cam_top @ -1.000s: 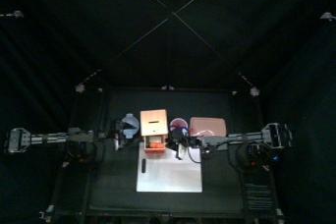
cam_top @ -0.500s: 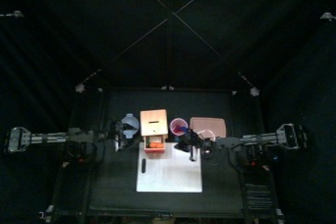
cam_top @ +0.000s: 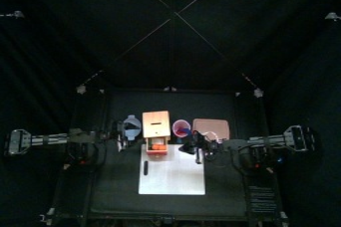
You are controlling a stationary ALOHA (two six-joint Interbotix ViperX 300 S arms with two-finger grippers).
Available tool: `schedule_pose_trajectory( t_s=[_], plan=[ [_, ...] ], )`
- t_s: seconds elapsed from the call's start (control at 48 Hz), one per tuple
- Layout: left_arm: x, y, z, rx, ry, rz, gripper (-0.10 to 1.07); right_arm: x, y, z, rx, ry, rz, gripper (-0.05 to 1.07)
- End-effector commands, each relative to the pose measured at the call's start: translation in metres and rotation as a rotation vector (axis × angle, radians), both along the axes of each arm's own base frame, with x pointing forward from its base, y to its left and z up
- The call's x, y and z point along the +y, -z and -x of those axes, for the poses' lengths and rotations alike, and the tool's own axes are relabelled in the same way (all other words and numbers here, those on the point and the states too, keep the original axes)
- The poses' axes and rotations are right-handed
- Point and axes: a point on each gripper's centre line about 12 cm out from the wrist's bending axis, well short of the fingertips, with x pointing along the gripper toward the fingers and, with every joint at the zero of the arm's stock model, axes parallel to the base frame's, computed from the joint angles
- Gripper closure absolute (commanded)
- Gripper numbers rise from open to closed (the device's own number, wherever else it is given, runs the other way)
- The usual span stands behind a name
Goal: Close drawer
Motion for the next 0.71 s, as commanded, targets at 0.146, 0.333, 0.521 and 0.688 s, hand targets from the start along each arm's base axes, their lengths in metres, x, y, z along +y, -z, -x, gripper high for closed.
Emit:
schedule_pose_trajectory(
  t_s=[0.146, 0.333, 0.521, 0.688],
  plan=[
    [0.036, -0.013, -0.029, 0.108, -0.153, 0.118, 0.00, 0.029, 0.008, -0.023, 0.020, -0.085, 0.007, 0.59],
    [0.066, -0.010, -0.060, 0.242, -0.225, 0.130, 0.16, 0.042, 0.029, -0.036, 0.080, -0.113, 0.001, 0.61],
    [0.091, -0.009, -0.081, 0.366, -0.267, 0.085, 0.49, 0.054, 0.048, -0.047, 0.131, -0.138, 0.003, 0.66],
    [0.112, -0.009, -0.089, 0.426, -0.303, 0.049, 0.66, 0.061, 0.062, -0.056, 0.165, -0.154, 0.008, 0.75]
  ],
)
